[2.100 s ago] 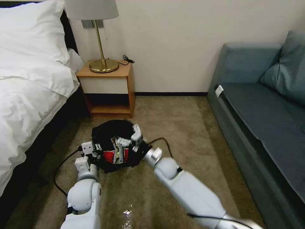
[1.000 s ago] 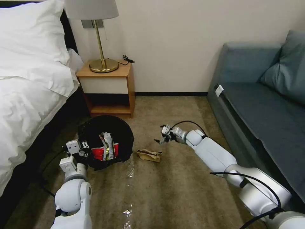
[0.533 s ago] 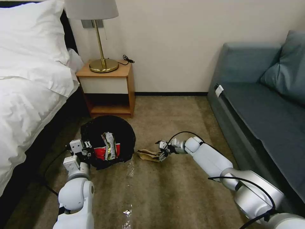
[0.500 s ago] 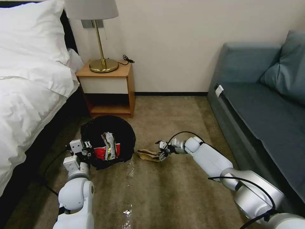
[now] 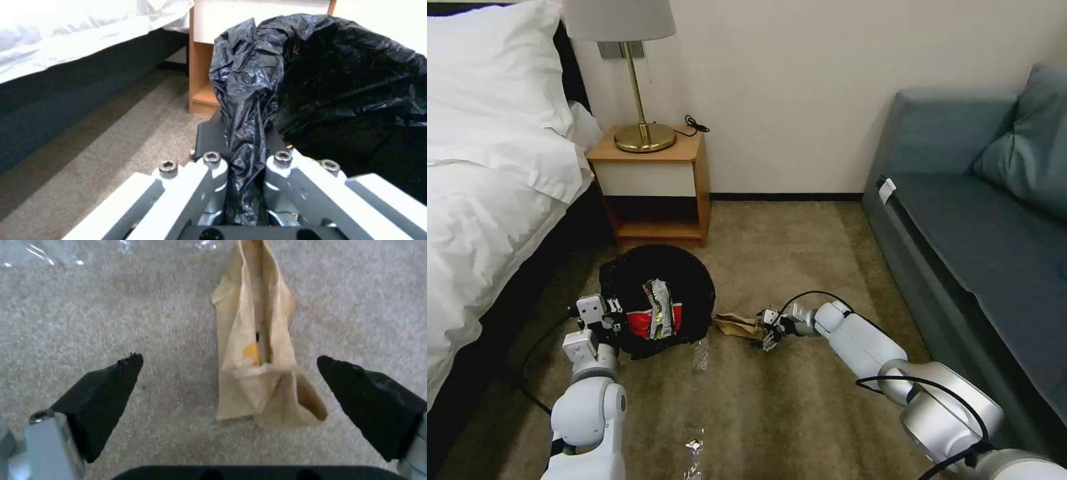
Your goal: Pick up the trash bin, then pick up the garbage on the floor and place it into the trash bin.
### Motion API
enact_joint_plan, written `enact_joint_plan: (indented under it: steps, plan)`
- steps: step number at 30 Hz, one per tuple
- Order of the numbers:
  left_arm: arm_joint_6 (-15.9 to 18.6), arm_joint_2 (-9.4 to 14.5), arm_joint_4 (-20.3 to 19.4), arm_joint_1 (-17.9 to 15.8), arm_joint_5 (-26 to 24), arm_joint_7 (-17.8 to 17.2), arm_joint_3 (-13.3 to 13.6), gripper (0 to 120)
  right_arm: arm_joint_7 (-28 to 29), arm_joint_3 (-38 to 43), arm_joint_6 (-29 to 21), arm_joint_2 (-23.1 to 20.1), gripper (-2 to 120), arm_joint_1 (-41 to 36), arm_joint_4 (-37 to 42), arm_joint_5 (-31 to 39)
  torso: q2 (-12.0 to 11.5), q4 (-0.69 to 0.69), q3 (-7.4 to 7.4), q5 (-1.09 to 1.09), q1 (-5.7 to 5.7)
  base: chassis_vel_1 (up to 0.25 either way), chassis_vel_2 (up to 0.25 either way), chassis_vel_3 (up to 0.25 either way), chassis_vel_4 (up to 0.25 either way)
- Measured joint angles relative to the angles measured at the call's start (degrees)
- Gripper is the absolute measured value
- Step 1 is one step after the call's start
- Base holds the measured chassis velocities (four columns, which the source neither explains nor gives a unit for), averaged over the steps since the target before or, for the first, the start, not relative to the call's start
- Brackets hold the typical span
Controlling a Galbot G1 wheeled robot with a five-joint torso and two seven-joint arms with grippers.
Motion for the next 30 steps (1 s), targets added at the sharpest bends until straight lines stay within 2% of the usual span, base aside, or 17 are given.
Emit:
enact_joint_plan:
  steps: [10,12,13,15,16,17,21,23,24,26,27,29,30]
  plan:
    - [0.0,0.0,-0.62,0.53,0.14,0.04,-0.14,5,1.55,0.4,-0.45,1.19,98,-0.3,-1.61,-0.44,0.0,0.0,0.0,0.0,0.0,0.0,0.0,0.0,0.0]
    - [-0.01,0.0,-0.71,0.43,0.18,0.04,-0.1,5,2.14,0.41,-0.26,1.17,89,-0.34,-1.79,-0.09,0.0,0.0,0.0,0.0,0.0,0.0,0.0,0.0,0.0]
    - [-0.01,0.0,-0.71,0.43,0.18,0.04,-0.1,5,2.14,0.41,-0.26,1.17,89,-0.34,-1.79,-0.09,0.0,0.0,0.0,0.0,0.0,0.0,0.0,0.0,0.0]
    - [-0.01,0.0,-0.74,0.35,0.19,0.04,0.03,5,2.43,0.41,-0.08,0.86,77,-0.63,-1.79,0.32,0.0,0.0,0.0,0.0,0.0,0.0,0.0,0.0,0.0]
    - [-0.01,0.0,-0.74,0.35,0.19,0.04,0.03,5,2.43,0.41,-0.08,0.86,77,-0.63,-1.79,0.32,0.0,0.0,0.0,0.0,0.0,0.0,0.0,0.0,0.0]
    - [-0.01,0.0,-0.74,0.35,0.21,0.04,0.09,5,2.51,0.41,-0.02,0.68,69,-0.78,-1.78,0.46,0.0,0.0,0.0,0.0,0.0,0.0,0.0,0.0,0.0]
    - [-0.01,0.0,-0.74,0.35,0.22,0.04,0.12,5,2.72,0.41,0.04,0.48,61,-1.08,-1.73,0.71,0.0,0.0,0.0,0.0,0.0,0.0,0.0,0.0,0.0]
    - [-0.01,0.0,-0.74,0.33,0.22,0.04,0.12,5,2.9,0.41,0.07,0.35,48,-1.37,-1.66,1.09,0.0,0.0,0.0,0.0,0.0,0.0,0.0,0.0,0.0]
    - [-0.01,0.0,-0.74,0.33,0.22,0.04,0.12,5,2.9,0.41,0.07,0.35,48,-1.37,-1.66,1.09,0.0,0.0,0.0,0.0,0.0,0.0,0.0,0.0,0.0]
    - [-0.01,0.0,-0.75,0.24,0.22,0.04,0.11,5,3.01,0.41,0.11,0.3,38,-1.41,-1.52,1.45,0.0,0.0,0.0,0.0,0.0,0.0,0.0,0.0,0.0]
    - [-0.01,0.0,-0.75,0.24,0.22,0.04,0.11,5,3.01,0.41,0.11,0.3,38,-1.41,-1.52,1.45,0.0,0.0,0.0,0.0,0.0,0.0,0.0,0.0,0.0]
    - [-0.01,0.0,-0.81,0.09,0.21,0.05,0.06,5,3.07,0.4,0.15,0.27,25,-1.38,-1.41,1.83,0.0,0.0,0.0,0.01,0.0,0.0,0.0,0.0,0.0]
    - [-0.01,0.0,-0.81,0.09,0.21,0.05,0.06,5,3.07,0.4,0.15,0.27,25,-1.38,-1.41,1.83,0.0,0.0,0.0,0.01,0.0,0.0,0.0,0.0,0.0]
